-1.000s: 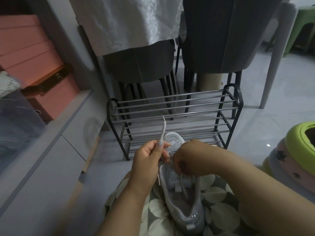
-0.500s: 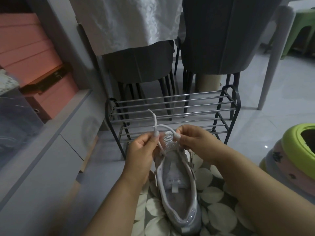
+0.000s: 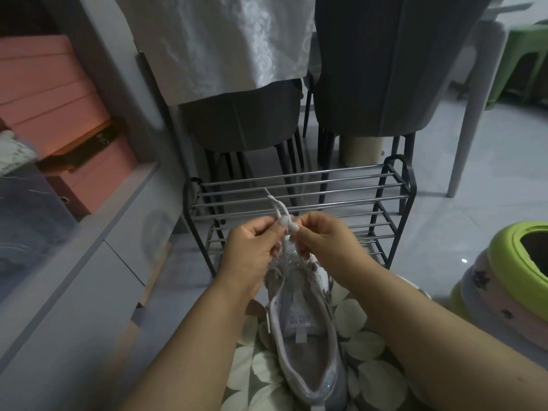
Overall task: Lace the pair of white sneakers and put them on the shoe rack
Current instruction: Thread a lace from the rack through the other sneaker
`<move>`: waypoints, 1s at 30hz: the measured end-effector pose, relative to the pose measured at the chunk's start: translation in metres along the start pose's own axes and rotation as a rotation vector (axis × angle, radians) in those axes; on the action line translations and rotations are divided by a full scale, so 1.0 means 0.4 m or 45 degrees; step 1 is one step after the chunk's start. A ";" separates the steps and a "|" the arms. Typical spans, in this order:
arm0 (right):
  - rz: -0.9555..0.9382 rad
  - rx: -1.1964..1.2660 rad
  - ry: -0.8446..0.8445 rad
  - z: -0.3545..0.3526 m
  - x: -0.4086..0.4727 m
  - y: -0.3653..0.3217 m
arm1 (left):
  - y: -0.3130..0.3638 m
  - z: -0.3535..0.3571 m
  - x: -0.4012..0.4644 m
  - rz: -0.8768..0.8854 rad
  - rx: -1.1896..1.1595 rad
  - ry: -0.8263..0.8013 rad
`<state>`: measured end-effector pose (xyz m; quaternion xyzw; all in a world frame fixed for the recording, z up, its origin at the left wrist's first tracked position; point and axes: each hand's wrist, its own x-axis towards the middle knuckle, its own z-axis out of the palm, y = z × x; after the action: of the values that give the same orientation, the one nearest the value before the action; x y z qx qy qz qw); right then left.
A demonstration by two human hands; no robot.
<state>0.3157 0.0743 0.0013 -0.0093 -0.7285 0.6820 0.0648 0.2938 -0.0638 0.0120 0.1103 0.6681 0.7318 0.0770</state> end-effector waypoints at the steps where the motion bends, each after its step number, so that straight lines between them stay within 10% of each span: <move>1: 0.007 -0.014 -0.007 -0.001 0.002 0.002 | 0.005 0.000 0.004 -0.012 -0.020 -0.005; 30: -0.057 -0.359 -0.383 -0.024 0.015 -0.083 | 0.227 0.032 0.133 0.259 0.369 0.087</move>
<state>0.3134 0.0820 0.0353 0.1001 -0.8182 0.5653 -0.0314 0.2493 -0.0463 0.1065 0.1622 0.7541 0.6354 -0.0367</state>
